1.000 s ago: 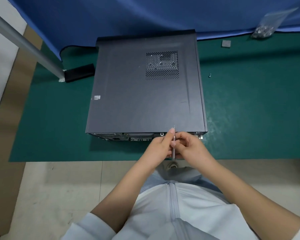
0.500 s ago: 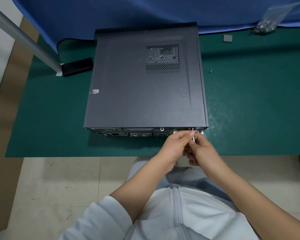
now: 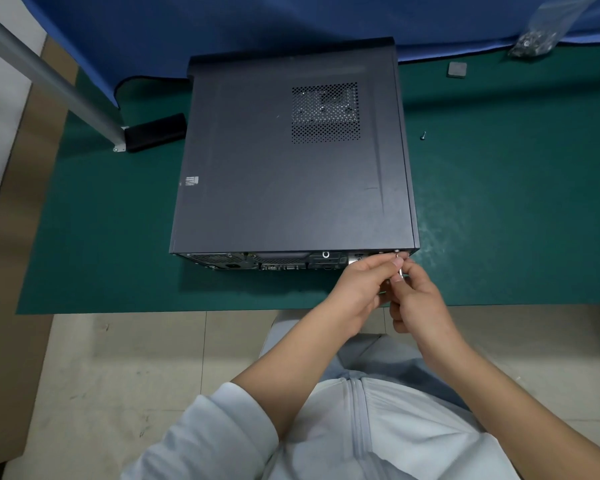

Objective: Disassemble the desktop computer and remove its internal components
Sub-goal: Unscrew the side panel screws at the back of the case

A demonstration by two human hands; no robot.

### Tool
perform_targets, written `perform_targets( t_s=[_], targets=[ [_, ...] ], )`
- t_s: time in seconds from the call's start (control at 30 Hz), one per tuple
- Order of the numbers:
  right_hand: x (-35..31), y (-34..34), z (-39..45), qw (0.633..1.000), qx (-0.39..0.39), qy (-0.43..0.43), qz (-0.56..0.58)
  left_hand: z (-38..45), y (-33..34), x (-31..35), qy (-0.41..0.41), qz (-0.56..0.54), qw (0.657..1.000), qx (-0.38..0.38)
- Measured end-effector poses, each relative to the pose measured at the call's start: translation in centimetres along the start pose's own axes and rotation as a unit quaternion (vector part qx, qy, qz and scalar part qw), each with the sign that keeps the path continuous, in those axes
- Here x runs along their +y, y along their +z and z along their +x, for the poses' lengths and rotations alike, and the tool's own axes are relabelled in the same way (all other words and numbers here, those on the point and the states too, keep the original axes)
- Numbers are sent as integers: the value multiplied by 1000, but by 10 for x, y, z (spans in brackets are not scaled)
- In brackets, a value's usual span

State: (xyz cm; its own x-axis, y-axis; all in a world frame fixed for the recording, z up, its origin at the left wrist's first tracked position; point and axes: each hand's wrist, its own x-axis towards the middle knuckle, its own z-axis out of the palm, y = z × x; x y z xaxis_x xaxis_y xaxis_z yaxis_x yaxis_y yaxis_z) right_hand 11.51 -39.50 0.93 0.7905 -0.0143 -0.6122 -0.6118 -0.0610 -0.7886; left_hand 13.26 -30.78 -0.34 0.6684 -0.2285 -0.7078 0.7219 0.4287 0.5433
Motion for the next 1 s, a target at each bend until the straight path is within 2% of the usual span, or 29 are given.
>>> perform_targets(
  t_s=[0.17,0.37,0.53,0.7,0.87,1.0],
  targets=[
    [-3,-1,1,1000,1,3,-3,1,1,0,3,-1,1000,6],
    [-2,-2,5,998,15,11,-66,0,2,-1,2,21,999,26],
    [-11,-7,7,995,-41,83,41,0,0,-3,14,80,995,49],
    [-25,-23,6,991,-99,86,-19,1,0,-1,13,85,996,26],
    [-25,-13,3,993,-63,104,-1,-1,-1,3,5,85,996,41],
    [-21,-14,5,995,-35,90,-34,-1,2,2,5,67,997,47]
  ],
)
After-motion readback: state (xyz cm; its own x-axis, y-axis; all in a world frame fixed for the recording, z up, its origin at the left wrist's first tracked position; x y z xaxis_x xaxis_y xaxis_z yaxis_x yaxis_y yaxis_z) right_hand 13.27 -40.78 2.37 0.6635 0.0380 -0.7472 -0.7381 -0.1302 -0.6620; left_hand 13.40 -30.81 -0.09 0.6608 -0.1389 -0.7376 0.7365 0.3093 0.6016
